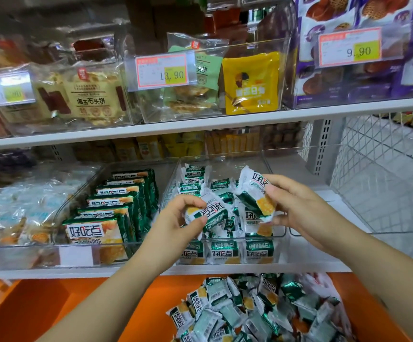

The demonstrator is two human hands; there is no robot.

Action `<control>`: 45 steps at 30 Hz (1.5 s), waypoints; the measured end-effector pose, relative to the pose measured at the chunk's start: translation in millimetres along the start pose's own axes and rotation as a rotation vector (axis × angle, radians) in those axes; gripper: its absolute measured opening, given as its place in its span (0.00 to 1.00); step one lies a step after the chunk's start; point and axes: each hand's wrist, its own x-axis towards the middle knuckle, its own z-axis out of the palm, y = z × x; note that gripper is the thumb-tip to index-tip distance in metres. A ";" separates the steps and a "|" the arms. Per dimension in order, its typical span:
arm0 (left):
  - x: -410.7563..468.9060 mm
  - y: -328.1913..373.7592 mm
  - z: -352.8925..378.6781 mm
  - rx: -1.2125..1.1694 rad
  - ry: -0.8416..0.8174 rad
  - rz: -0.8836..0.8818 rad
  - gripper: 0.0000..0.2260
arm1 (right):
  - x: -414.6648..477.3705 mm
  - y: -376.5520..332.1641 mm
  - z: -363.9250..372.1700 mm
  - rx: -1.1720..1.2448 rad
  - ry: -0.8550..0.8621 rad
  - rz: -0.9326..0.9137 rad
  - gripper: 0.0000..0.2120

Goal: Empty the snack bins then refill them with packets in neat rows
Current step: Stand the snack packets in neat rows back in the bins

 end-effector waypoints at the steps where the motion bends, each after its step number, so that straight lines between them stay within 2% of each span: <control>1: -0.8 0.6 0.7 0.024 -0.014 0.021 0.14 | 0.6 0.4 -0.5 -0.033 0.010 -0.017 0.11; 4: -3.5 7.6 4.9 0.088 -0.035 0.046 0.25 | -1.8 -0.7 0.5 -0.134 -0.005 -0.064 0.12; 6: -3.1 10.4 8.1 -0.091 -0.032 -0.039 0.28 | -2.5 0.4 2.0 -0.136 -0.012 -0.062 0.12; 9: -3.0 15.8 10.3 -0.422 -0.030 -0.257 0.28 | -1.6 4.6 4.9 -0.107 -0.007 -0.012 0.16; 11: -2.1 19.1 11.3 -0.483 -0.006 -0.342 0.26 | -1.3 7.0 7.4 -0.063 0.000 0.037 0.16; 15: -5.0 27.1 17.9 -0.634 0.023 -0.407 0.25 | -4.2 10.3 17.7 0.103 -0.018 0.120 0.14; 19: -8.3 27.0 25.5 -0.632 0.046 -0.442 0.15 | -9.0 15.9 30.6 0.212 -0.033 0.211 0.29; 22: -9.6 23.5 25.5 -0.608 0.043 -0.459 0.13 | -12.1 20.6 38.2 0.288 0.030 0.222 0.25; 24: -10.7 23.7 26.6 -0.633 0.033 -0.470 0.10 | -13.1 23.4 41.6 0.343 0.093 0.219 0.30; 26: -12.8 25.3 30.3 -0.697 0.040 -0.471 0.05 | -13.8 22.8 43.4 0.363 0.138 0.188 0.29; 31: -18.1 21.5 42.8 -0.734 0.157 -0.400 0.10 | -19.4 20.1 54.6 0.405 0.187 0.114 0.29; 34: -22.3 21.9 50.3 -0.772 0.203 -0.381 0.11 | -23.0 22.5 61.8 0.436 0.188 0.087 0.20; 37: -24.3 22.3 53.3 -0.842 0.190 -0.368 0.09 | -22.8 22.8 61.8 0.383 0.189 0.062 0.22; 39: -23.5 23.0 48.9 -0.774 0.112 -0.349 0.07 | -21.1 20.2 56.9 0.318 0.205 0.016 0.22; 43: -19.3 24.7 39.0 -0.443 -0.056 -0.345 0.30 | -22.1 11.3 46.1 -0.059 0.155 -0.151 0.20; 45: -18.0 23.2 38.1 -0.401 -0.120 -0.363 0.38 | -22.7 10.3 45.0 -0.192 0.098 -0.210 0.23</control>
